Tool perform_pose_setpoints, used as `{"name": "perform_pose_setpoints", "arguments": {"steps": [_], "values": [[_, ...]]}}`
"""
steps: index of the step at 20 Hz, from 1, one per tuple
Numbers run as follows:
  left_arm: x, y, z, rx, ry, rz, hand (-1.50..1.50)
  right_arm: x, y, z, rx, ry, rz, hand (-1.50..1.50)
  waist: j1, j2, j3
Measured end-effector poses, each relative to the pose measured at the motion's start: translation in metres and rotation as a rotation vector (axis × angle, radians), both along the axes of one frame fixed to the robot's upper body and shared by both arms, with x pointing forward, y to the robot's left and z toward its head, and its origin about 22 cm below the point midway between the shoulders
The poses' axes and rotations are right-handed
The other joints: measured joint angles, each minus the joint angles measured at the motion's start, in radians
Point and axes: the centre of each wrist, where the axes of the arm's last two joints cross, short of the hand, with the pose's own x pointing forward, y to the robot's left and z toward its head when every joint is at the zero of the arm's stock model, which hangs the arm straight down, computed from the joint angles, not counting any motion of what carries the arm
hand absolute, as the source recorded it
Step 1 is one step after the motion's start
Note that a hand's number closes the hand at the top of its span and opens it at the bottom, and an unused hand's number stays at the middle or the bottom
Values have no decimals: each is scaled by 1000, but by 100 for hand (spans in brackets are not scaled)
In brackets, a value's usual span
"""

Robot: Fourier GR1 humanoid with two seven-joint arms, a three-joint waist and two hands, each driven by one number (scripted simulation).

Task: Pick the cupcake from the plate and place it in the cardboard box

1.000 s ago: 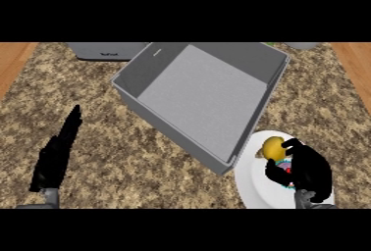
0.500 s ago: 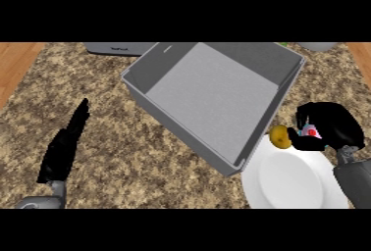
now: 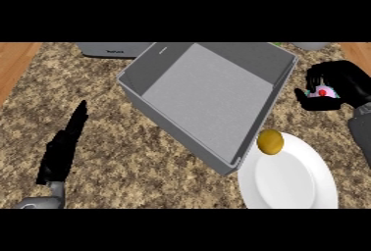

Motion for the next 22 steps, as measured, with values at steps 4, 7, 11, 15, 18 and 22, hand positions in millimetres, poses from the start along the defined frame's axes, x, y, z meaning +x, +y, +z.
{"name": "perform_pose_setpoints", "arguments": {"steps": [4, 7, 11, 15, 18, 22], "values": [[-3, 2, 2, 5, 2, 10, 0, 15, 8, 23, 197, -69, 129, 150, -7, -5, 0], [-4, 6, -2, 6, 5, 12, 0, 29, 21, 41, 299, -97, 220, 150, -11, -6, -1], [-5, 8, 1, 6, 8, 29, 0, 36, 45, 59, 383, -110, 313, 150, -23, -9, -2], [-8, 10, 0, 12, 7, 31, 0, 48, 76, 78, 417, -106, 349, 150, -25, -10, -2], [-9, 10, -7, 15, 8, 30, 0, 55, 103, 90, 416, -96, 357, 150, -26, -9, -2], [-6, 9, -5, 8, 5, 24, 0, 64, 150, 97, 406, -71, 353, 150, -22, -9, -3]]}}
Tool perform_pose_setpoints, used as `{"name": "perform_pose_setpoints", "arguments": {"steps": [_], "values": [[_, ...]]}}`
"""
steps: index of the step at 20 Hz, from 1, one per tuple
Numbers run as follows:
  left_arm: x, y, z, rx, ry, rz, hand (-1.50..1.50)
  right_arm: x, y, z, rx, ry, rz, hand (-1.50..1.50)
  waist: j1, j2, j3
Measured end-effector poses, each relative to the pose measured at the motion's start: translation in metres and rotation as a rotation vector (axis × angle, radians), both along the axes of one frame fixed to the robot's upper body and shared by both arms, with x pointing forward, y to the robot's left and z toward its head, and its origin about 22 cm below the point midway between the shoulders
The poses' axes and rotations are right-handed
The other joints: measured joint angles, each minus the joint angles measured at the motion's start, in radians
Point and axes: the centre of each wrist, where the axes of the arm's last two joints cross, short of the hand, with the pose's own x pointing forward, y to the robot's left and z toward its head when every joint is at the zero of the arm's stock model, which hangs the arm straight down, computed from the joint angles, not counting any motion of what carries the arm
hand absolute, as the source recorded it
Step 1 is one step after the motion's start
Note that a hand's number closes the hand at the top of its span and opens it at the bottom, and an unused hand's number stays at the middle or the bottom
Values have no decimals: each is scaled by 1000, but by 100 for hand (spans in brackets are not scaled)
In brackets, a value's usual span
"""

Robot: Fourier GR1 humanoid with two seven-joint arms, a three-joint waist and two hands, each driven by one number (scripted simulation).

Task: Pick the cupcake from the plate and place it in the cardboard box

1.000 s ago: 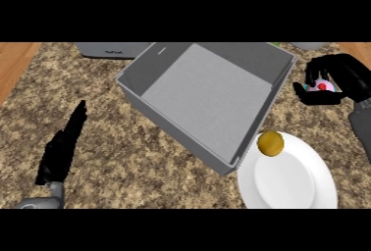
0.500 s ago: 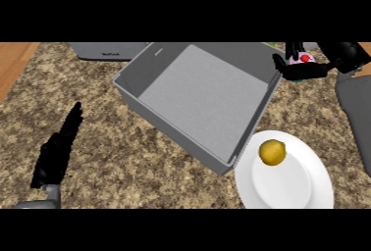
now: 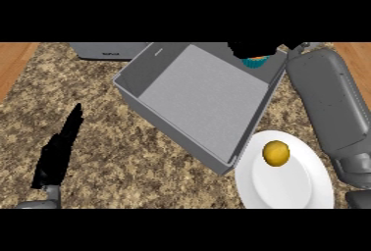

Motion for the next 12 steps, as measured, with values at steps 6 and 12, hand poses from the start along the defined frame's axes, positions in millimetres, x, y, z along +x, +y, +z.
{"name": "perform_pose_setpoints", "arguments": {"steps": [6, 12], "values": [[-1, -6, 2, 1, -2, -1, 0, 9, 52, -8, -54, 62, -1, 150, 6, 2, 0], [1, -6, 3, 0, -8, -22, 0, 18, 86, -33, -122, 122, -18, 150, 22, 10, 0]]}}
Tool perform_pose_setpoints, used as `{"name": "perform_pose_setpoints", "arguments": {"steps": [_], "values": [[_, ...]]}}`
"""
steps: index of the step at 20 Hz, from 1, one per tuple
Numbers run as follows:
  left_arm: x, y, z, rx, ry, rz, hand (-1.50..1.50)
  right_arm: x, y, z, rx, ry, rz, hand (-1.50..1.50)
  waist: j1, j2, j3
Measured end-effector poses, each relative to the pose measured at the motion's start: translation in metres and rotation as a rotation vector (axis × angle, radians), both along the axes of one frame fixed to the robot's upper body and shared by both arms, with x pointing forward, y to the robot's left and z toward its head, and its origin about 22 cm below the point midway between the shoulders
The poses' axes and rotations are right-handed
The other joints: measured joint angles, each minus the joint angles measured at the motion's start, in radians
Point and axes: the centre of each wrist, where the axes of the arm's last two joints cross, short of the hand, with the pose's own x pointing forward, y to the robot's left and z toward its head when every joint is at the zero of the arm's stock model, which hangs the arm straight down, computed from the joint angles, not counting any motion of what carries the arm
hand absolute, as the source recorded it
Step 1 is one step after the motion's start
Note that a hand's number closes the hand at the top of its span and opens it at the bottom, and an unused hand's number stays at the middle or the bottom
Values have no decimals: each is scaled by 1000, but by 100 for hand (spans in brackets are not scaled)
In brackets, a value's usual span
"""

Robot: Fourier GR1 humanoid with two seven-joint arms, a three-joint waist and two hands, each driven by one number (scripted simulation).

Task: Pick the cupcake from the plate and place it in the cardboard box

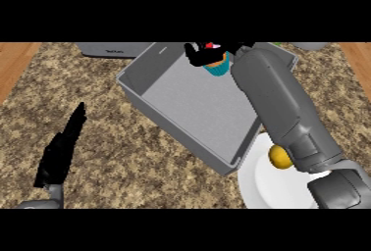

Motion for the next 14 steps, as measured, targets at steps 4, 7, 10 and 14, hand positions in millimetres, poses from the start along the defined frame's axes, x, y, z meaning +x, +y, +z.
{"name": "perform_pose_setpoints", "arguments": {"steps": [4, 7, 10, 14], "values": [[2, 6, 3, 3, -7, 3, 0, 1, 13, -22, -24, 56, -39, -150, 7, 3, 0], [8, 2, 6, 6, -13, -10, 0, 1, 15, -38, -16, 94, -64, -150, 14, 8, 0], [7, -2, 10, 7, -14, -21, 0, -1, 23, -46, 3, 113, -78, -150, 23, 10, 0], [10, -6, 8, -2, -16, -21, 0, 0, 23, -50, 105, 122, -91, -150, 25, 13, 1]]}}
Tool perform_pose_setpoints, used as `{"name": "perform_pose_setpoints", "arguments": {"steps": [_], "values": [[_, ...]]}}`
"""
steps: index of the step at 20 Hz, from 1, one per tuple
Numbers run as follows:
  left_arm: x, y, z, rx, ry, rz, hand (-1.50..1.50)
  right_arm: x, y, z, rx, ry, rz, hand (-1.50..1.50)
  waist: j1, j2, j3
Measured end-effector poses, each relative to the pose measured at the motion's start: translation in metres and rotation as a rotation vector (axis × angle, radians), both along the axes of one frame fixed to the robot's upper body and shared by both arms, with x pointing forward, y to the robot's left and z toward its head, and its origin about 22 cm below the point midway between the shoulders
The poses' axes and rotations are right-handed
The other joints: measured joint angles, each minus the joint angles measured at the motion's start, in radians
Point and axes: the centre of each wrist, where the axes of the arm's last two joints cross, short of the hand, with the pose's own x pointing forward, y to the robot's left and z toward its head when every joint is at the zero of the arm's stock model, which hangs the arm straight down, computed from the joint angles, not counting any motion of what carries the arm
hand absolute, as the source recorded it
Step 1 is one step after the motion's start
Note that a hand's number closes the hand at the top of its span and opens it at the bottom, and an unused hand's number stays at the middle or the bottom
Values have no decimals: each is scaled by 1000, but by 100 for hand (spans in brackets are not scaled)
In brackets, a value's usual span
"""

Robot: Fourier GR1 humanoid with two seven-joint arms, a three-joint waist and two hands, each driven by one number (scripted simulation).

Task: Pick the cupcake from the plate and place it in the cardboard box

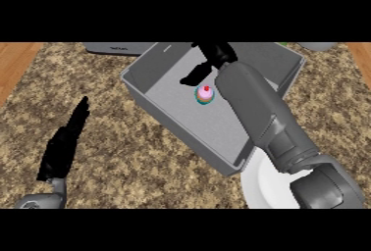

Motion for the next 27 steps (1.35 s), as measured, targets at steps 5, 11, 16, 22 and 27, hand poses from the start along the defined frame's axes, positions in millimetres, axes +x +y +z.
{"name": "perform_pose_setpoints", "arguments": {"steps": [5, 11, 16, 22, 27], "values": [[-1, 0, 0, 3, -2, -5, 0, 2, -11, -2, 238, -33, -96, -150, 2, 2, 1], [-3, 3, -2, 3, -2, -1, 0, 15, -54, 18, 517, -39, -183, -150, 2, 3, 1], [-1, -1, 0, 2, -1, 2, 0, 22, -112, 27, 643, -66, -293, -150, -4, 3, 1], [-1, -4, -1, 3, -8, -1, 0, 17, -202, 40, 725, -102, -402, -150, 2, 8, 2], [-3, -1, -4, 6, -12, -2, 0, 0, -269, 41, 739, -117, -408, -150, 6, 11, 3]]}}
